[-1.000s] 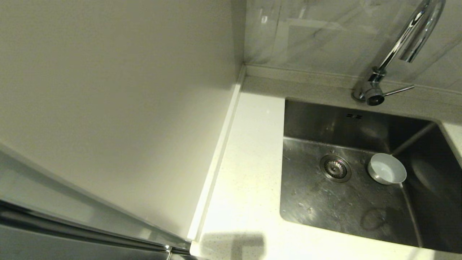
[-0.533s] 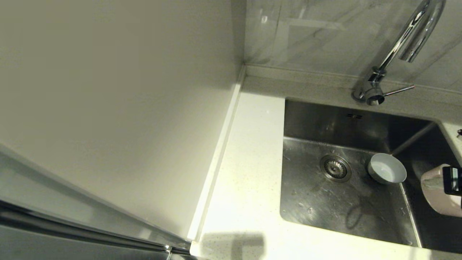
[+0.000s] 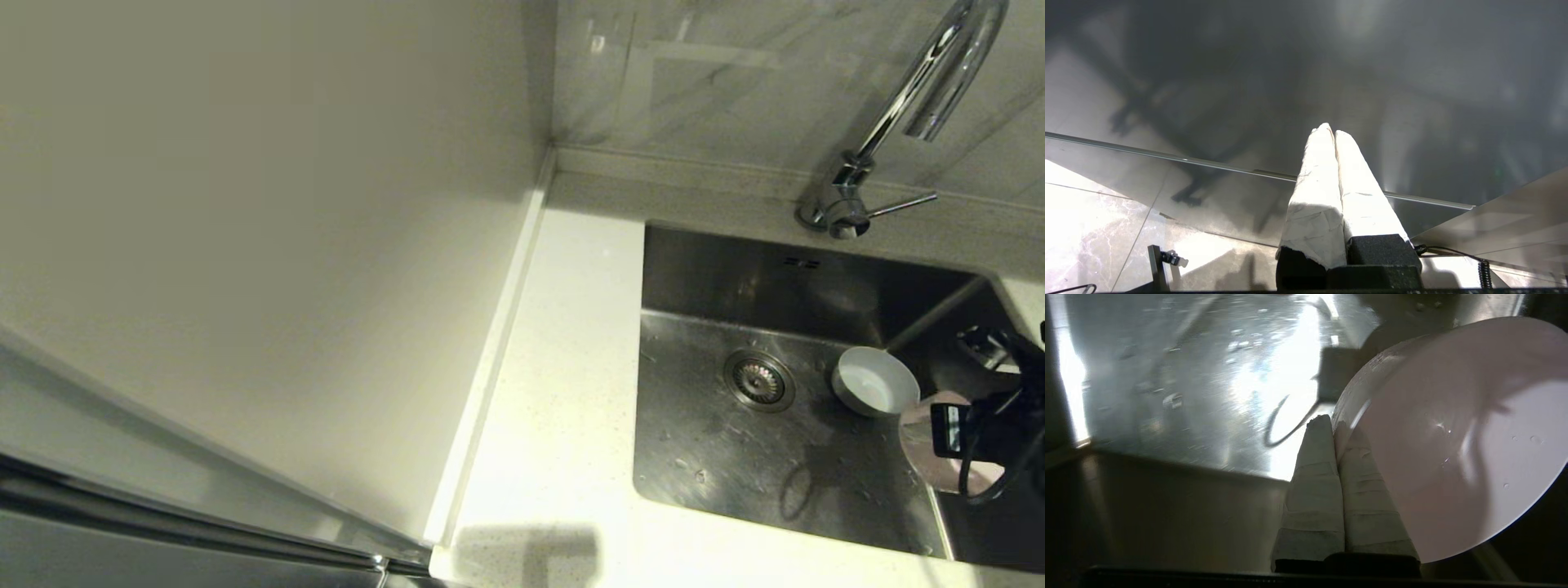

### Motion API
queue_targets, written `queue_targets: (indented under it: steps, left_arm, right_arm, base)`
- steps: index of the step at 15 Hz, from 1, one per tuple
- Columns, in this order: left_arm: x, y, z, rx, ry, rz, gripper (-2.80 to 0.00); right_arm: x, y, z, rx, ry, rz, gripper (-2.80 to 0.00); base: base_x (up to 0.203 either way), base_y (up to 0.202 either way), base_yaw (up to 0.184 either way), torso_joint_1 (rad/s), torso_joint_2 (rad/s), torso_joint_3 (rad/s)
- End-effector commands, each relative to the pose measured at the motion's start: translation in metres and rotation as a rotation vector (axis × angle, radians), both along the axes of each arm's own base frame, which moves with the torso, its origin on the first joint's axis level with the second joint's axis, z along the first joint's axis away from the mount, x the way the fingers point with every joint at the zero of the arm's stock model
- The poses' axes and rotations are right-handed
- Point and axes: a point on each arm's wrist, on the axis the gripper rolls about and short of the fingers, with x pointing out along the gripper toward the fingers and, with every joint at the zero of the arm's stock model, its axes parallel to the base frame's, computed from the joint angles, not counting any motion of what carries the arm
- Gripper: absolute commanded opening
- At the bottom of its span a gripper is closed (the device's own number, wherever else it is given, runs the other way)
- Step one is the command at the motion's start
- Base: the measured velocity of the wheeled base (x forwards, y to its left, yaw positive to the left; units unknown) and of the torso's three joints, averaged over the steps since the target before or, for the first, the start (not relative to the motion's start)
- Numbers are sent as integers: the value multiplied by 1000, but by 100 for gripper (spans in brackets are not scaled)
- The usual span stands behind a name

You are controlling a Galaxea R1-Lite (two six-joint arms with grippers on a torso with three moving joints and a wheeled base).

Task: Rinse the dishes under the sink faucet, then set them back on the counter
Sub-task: Put a bowl into the sink

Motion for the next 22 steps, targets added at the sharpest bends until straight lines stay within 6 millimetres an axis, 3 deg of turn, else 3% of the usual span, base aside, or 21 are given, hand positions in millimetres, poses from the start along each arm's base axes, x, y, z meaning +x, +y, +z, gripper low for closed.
queue_targets:
  steps: [1,9,18,22]
  left_arm:
    - [0,0,-1,0,3,-1,-280]
    - [0,0,-1,0,3,-1,-280]
    - [0,0,-1,0,3,0,-280]
    - [0,0,-1,0,3,0,-280]
  right_arm:
    - [9,-6,-37,-3,35,-17,-280]
    - [13,-6,-66,26,110,-9,-280]
    - [34,-10,-91,44,105,14,-280]
    - [36,-6,-81,32,71,29,-280]
  base:
    - [0,0,0,0,0,0]
    - [0,0,0,0,0,0]
    - [0,0,0,0,0,0]
    - [0,0,0,0,0,0]
